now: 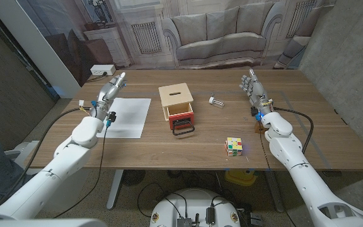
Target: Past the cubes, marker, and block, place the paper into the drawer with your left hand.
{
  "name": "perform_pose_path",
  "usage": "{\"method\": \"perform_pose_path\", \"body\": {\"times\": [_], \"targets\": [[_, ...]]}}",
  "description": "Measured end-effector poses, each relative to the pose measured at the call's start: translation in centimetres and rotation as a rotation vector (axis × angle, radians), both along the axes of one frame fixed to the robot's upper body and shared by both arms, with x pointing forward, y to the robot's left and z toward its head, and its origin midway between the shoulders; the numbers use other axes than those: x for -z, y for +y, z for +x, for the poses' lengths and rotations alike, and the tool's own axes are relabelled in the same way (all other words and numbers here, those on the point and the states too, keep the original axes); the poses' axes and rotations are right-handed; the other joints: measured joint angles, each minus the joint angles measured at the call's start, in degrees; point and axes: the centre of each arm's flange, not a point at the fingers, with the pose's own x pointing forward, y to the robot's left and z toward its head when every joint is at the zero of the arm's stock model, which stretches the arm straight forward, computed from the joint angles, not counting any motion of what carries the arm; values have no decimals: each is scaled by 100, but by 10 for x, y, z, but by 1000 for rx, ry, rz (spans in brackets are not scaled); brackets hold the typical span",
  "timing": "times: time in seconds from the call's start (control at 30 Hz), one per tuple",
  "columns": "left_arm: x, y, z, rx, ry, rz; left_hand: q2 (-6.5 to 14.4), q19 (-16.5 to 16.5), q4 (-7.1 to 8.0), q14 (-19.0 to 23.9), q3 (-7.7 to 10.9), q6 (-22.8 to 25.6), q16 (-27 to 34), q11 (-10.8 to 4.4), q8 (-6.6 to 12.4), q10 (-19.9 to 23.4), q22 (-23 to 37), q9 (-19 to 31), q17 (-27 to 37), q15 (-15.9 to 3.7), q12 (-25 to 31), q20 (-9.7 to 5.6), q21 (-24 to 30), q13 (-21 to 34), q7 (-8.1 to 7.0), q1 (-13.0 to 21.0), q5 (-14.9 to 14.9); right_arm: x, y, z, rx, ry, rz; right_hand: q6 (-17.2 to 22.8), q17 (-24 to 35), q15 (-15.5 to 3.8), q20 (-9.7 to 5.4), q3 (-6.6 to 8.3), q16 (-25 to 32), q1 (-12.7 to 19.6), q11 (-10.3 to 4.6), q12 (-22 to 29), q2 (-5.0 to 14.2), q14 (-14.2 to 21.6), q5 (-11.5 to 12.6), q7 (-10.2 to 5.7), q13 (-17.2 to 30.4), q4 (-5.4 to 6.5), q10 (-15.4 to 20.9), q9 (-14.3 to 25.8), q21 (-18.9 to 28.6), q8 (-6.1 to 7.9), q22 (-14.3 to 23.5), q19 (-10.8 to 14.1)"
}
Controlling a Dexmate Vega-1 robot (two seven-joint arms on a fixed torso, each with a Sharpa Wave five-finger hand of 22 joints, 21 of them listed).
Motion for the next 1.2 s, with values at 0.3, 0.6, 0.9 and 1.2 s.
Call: {"method": "perform_pose_path", "body": {"times": [0.3, 0.6, 0.9, 1.2], "targets": [[3, 5, -8, -99, -35, 25, -37, 37, -12, 44, -12, 42, 0, -41, 0, 41, -16, 0, 0, 7, 0, 24, 0, 0, -42, 38, 0, 0, 0, -1, 1, -1, 1, 0, 0, 0, 0, 0, 0, 0, 0, 0, 0, 0, 0, 0, 0, 1, 0, 0, -32, 0, 0, 0], [7, 10, -16, -195, -38, 56, -37, 58, -24, 44, -24, 42, 0, -72, 0, 72, -15, 0, 0, 7, -12, 3, 0, 0, -42, 99, 21, 2, 1, -1, -1, 1, 4, 0, 0, 0, 0, 0, 0, 0, 0, 0, 0, 0, 0, 0, 0, 1, 0, 0, -53, 0, -1, 0], [9, 13, -23, -291, -41, 92, -20, 57, -40, 73, -40, 93, 0, -103, 0, 102, -15, 0, 0, 37, -33, 3, -1, 0, -94, 126, 41, 5, 1, -3, -3, 1, 7, 0, 0, 0, 32, 0, 0, 0, 0, 0, 0, 0, 0, 0, -1, 1, 0, 0, -82, 0, -1, 32], [11, 14, -28, -358, -38, 124, -45, 57, -55, 104, -55, 154, 0, -83, 0, 121, -14, 0, 0, 6, -33, 4, -24, 29, -93, 196, 65, 6, 2, -4, -5, 0, 6, 0, 0, 0, 32, -24, 0, -23, 0, 0, 23, 0, 0, 0, -1, -23, 0, 0, -82, 0, -1, 32]]}}
